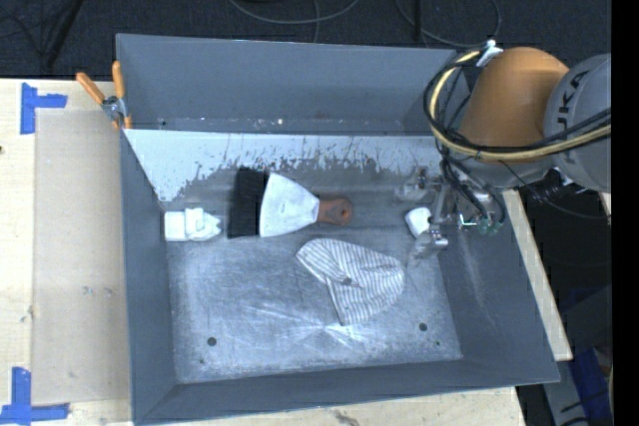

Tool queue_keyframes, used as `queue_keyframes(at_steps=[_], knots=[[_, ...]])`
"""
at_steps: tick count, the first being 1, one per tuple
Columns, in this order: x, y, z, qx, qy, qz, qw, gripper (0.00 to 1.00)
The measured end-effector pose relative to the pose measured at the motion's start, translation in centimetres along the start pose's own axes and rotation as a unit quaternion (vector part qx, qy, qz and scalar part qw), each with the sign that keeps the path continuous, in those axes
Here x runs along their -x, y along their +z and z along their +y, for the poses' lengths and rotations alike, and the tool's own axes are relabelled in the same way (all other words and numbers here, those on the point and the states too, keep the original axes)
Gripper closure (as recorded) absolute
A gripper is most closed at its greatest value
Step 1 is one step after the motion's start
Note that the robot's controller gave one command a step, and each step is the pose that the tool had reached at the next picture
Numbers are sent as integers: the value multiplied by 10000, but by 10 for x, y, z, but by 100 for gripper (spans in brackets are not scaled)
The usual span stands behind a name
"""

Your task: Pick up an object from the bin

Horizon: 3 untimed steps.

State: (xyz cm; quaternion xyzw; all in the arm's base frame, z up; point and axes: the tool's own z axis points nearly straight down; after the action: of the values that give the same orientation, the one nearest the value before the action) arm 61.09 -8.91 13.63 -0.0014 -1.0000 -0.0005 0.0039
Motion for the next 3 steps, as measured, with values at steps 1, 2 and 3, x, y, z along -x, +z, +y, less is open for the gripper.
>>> queue_keyframes(at_steps=[1,2,3], knots=[[2,-5,0,-4,-7,-36,10000,0],[-26,52,115,-5,-1087,-42,9941,100],[-26,52,115,-6,-1090,-43,9940,100]])
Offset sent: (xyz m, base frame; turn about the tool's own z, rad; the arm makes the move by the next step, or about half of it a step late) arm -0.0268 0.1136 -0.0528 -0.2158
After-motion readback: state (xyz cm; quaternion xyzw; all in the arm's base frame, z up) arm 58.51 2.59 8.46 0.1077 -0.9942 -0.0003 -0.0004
